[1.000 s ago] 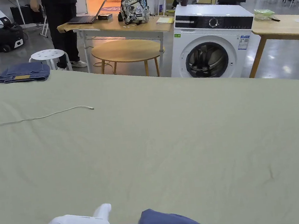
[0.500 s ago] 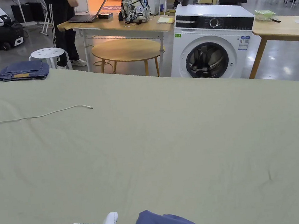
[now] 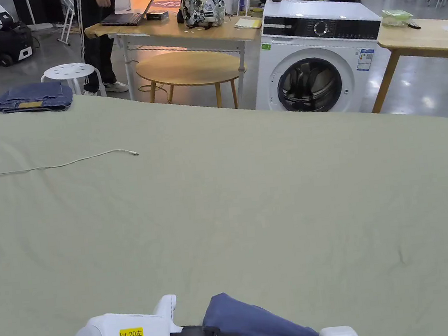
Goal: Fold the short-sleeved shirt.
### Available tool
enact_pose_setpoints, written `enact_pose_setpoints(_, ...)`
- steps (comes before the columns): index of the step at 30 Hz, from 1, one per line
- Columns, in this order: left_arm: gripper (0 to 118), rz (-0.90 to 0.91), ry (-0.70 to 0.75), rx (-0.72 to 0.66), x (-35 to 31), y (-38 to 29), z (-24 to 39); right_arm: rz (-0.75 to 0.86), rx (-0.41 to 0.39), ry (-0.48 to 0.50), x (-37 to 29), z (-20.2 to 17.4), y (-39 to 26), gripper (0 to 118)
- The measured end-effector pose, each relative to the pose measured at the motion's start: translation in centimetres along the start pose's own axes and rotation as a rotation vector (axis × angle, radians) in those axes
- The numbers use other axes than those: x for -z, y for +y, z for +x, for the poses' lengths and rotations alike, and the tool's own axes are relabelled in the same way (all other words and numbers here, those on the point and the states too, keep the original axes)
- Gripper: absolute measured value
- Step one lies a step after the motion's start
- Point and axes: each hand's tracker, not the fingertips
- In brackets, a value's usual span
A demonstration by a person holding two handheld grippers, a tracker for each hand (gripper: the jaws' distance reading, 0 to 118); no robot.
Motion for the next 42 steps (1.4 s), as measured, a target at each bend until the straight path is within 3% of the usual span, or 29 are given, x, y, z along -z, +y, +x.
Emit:
enact_pose_setpoints(7,15,0.034,0.058,0.041,-4.7,1.2,2.0,0.125,0.01,0.015,-1.5,-0.2,4.7,0)
enact_pose_setpoints(17,15,0.167,0.248,0.104,-18.3,4.7,3.3,0.323,0.014,0.001,-1.6,-2.0,11.1,0)
enact_pose_setpoints(22,15,0.204,0.377,0.091,-26.5,6.4,2.9,0.327,0.015,0.014,-1.4,-2.9,11.7,0)
enact_pose_setpoints(31,15,0.237,0.632,-0.051,-39.4,7.2,1.9,0.301,0.006,0.02,-0.8,-3.6,11.2,0)
enact_pose_setpoints(42,15,0.243,0.867,-0.148,-46.6,8.2,-0.5,0.254,-0.011,0.009,0.7,-4.0,11.1,0)
